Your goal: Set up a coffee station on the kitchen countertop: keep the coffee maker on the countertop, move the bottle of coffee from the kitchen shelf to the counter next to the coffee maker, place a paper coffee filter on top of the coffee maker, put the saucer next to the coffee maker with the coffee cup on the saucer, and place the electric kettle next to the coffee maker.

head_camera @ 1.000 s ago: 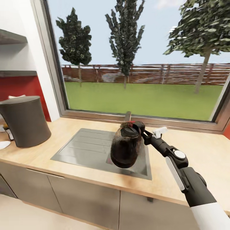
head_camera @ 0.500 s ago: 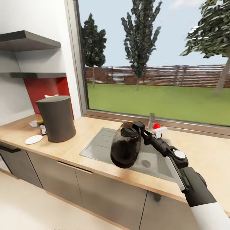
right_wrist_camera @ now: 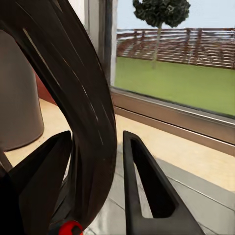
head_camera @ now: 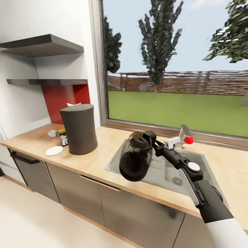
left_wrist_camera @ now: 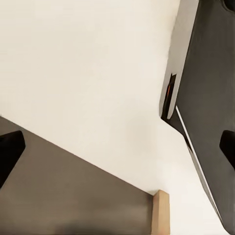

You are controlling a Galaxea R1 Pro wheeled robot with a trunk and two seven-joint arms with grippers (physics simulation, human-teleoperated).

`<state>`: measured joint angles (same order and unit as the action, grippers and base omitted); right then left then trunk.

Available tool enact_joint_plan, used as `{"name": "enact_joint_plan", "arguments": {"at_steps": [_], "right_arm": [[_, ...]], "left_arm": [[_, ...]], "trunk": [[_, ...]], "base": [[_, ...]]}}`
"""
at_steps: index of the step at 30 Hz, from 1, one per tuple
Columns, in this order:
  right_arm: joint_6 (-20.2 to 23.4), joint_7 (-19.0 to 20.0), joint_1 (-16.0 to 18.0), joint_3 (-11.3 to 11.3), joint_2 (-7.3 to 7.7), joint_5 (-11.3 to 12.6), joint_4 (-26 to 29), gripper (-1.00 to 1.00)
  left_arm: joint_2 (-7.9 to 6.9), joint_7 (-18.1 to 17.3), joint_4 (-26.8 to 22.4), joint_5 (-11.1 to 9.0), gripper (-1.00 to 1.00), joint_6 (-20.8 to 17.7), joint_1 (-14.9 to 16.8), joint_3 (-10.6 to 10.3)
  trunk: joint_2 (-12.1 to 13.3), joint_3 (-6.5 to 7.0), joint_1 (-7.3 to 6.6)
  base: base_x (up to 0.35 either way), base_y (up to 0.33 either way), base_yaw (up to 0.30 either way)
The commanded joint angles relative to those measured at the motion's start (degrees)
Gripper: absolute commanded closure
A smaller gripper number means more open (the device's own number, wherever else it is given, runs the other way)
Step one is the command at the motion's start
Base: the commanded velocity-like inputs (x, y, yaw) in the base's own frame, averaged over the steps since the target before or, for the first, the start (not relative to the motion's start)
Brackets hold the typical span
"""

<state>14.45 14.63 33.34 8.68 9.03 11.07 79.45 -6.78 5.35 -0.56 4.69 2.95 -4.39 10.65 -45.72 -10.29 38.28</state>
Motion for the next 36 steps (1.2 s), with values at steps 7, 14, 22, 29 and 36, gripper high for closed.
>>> {"name": "enact_joint_plan", "arguments": {"at_steps": [7,14,22,29,36], "right_arm": [[0.4,0.04,0.05,-0.05,0.03,0.62,0.09,1.0],[0.4,0.05,0.05,0.0,0.03,0.7,0.16,1.0],[0.35,0.03,0.05,-0.04,0.03,0.49,-0.06,1.0],[0.37,-0.19,0.05,0.02,-0.09,0.45,-1.75,1.0],[0.47,-2.13,0.05,-0.13,-1.48,0.32,-1.94,1.0]], "left_arm": [[0.01,0.14,-0.05,0.5,-1.0,0.04,-0.01,0.43],[0.01,0.13,-0.05,0.5,-1.0,0.04,-0.01,0.51],[-0.02,0.11,-0.05,0.5,-1.0,0.04,-0.01,0.58],[-0.06,0.11,-0.05,0.5,-1.0,0.04,-0.01,0.6],[-0.07,0.17,-0.05,0.5,-1.0,-0.01,-0.01,0.6]], "trunk": [[-0.06,-0.07,0.02],[-0.06,-0.07,0.02],[-0.06,-0.07,0.02],[-0.06,-0.07,0.02],[-0.06,-0.07,0.02]], "base": [[0.081,0.325,0.0],[0.135,0.278,0.0],[0.248,0.183,0.0],[0.328,0.045,0.0],[0.29,0.003,0.0]]}}
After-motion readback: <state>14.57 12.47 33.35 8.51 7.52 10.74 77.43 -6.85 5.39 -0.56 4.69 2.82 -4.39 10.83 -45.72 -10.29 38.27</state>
